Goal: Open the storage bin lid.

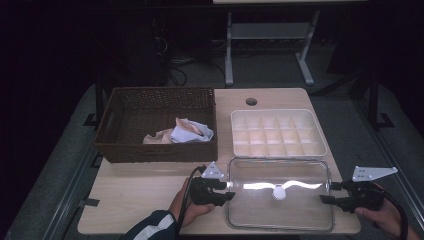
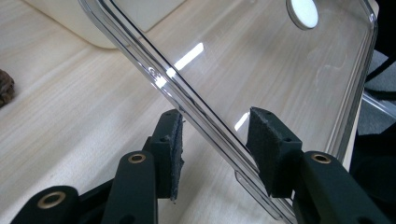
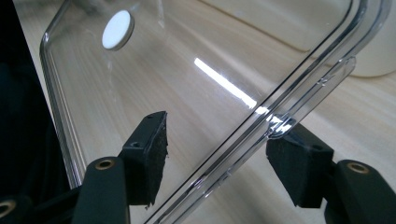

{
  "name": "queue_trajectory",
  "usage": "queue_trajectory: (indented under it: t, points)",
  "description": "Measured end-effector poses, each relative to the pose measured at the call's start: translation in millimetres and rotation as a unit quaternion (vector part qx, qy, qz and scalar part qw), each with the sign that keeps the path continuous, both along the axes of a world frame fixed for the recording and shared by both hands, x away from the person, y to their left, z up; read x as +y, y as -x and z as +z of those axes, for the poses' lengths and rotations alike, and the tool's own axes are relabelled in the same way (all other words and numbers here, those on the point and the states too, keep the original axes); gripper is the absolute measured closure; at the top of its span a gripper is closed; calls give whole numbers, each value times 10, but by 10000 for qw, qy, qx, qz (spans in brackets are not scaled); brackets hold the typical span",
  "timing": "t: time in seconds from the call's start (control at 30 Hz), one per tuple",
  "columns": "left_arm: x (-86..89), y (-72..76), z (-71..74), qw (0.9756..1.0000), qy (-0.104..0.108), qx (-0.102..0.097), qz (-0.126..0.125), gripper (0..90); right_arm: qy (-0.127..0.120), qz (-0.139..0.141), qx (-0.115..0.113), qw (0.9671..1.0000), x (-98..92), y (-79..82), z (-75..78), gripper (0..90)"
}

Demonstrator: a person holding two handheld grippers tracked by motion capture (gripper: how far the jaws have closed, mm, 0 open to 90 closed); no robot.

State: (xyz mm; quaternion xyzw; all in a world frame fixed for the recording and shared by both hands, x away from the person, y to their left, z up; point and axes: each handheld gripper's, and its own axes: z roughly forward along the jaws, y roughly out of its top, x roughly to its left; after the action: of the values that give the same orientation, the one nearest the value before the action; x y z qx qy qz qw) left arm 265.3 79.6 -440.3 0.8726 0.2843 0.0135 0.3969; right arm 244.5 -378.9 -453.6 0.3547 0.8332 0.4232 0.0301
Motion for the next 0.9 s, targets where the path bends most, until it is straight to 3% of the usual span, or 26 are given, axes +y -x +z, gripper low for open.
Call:
queue_trajectory:
  t: [0.23,0.33,0.47,0.67,0.77,0.8,0.83,0.87,0.9]
  points:
    - [2,100,-43,9995,-130,146,-262,547,113,-58,22,9999,37,50,8,363]
    - [24,159,-63,9990,-180,203,-346,545,211,-28,-74,9997,71,81,13,346]
    - [44,253,-56,9990,-204,96,-398,539,212,-46,-56,9997,100,126,14,346]
    - [47,261,-60,9988,-230,122,-418,535,233,-92,-67,9997,123,157,12,344]
    - [15,222,-116,9982,-540,-18,-267,451,222,-206,-9,9995,124,136,-15,329]
    - [15,207,-143,9983,-547,75,-199,380,579,-537,-59,9969,147,106,-49,364]
    - [19,199,-163,9979,-627,16,-138,364,647,-610,-33,9960,148,92,-67,425]
    - [31,194,-197,9980,-619,-28,-139,403,640,-631,-41,9959,151,81,-83,406]
    - [41,196,-207,9979,-619,-78,-192,352,673,-618,-10,9958,170,71,-107,404]
